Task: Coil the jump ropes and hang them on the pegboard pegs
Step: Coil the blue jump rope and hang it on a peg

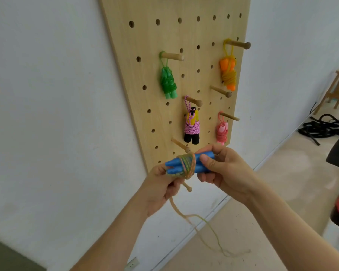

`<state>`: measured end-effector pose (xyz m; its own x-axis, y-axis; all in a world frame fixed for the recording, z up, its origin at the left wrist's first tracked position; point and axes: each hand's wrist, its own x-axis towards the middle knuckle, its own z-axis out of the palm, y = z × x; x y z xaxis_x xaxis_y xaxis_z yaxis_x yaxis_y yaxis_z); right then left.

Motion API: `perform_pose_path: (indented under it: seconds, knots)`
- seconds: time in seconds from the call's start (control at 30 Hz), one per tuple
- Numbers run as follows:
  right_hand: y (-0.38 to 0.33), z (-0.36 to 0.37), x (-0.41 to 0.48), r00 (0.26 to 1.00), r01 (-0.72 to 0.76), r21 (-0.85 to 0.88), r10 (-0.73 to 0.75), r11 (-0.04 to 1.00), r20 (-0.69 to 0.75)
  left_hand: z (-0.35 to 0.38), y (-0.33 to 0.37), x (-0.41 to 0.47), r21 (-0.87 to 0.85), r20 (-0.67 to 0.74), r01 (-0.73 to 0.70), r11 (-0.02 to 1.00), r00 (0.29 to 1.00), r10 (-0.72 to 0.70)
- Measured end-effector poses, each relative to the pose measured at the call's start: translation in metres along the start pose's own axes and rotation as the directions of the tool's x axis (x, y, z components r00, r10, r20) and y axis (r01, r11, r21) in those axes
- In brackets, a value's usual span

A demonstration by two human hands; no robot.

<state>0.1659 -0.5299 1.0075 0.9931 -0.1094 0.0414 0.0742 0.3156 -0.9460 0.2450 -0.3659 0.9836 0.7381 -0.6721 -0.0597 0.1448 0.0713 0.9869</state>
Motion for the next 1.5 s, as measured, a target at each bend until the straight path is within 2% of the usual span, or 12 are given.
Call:
perform_pose_path:
  seconds: [0.13, 0.2, 0.3, 0.37, 0.53, 0.6, 0.93, 1.03, 1.1, 1.17, 1.3, 1.5]
  knots:
    - [0.015, 0.007, 0.003, 0.983, 0.023, 0.101, -0.004, 0.995, -0.185, 0.018, -0.021, -0.005, 0.2, -0.195, -0.052, 0.978, 0.977, 0.091]
    - [0.021, 0.012, 0.005, 0.959, 0.048, 0.008, -0.044, 0.999, -0.279, 0.026, -0.026, -0.011, 0.422, -0.181, -0.114, 0.899, 0.962, 0.206]
    - [0.023, 0.012, 0.007, 0.889, 0.072, -0.327, -0.209, 0.942, -0.408, 0.026, -0.024, -0.023, 0.851, -0.025, -0.139, 0.507, 0.953, 0.303]
    - [0.022, 0.009, 0.007, 0.851, 0.062, -0.535, -0.325, 0.843, -0.413, 0.021, -0.014, -0.032, 0.964, 0.076, -0.162, 0.213, 0.928, 0.364]
    - [0.023, 0.014, 0.0, 0.88, 0.079, -0.863, -0.441, 0.5, -0.175, 0.005, 0.012, -0.035, 0.95, 0.312, -0.258, -0.177, 0.82, 0.48]
    - [0.022, 0.017, -0.001, 0.894, 0.092, -0.902, -0.433, 0.422, -0.112, 0.001, 0.022, -0.031, 0.929, 0.361, -0.265, -0.26, 0.807, 0.467]
    - [0.001, 0.013, -0.011, 0.95, 0.16, -0.936, -0.306, 0.315, 0.059, -0.012, 0.055, -0.02, 0.903, 0.423, -0.411, -0.128, 0.792, 0.441]
    - [-0.007, 0.013, -0.01, 0.961, 0.163, -0.941, -0.261, 0.296, 0.085, -0.013, 0.061, -0.017, 0.883, 0.469, -0.43, -0.19, 0.775, 0.425]
    - [-0.014, 0.013, -0.01, 0.966, 0.175, -0.949, -0.234, 0.263, 0.113, -0.014, 0.063, -0.015, 0.898, 0.436, -0.414, -0.148, 0.797, 0.418]
    - [-0.022, 0.014, -0.01, 0.977, 0.173, -0.953, -0.164, 0.248, 0.135, -0.012, 0.068, -0.017, 0.913, 0.393, -0.403, -0.066, 0.823, 0.41]
    - [-0.032, 0.013, -0.013, 0.981, 0.196, -0.941, -0.048, 0.276, 0.191, -0.009, 0.087, -0.021, 0.861, 0.221, -0.313, 0.4, 0.94, 0.259]
    - [-0.045, 0.015, -0.017, 0.966, 0.238, -0.89, -0.001, 0.389, 0.258, -0.008, 0.092, -0.017, 0.782, 0.225, -0.322, 0.534, 0.945, 0.239]
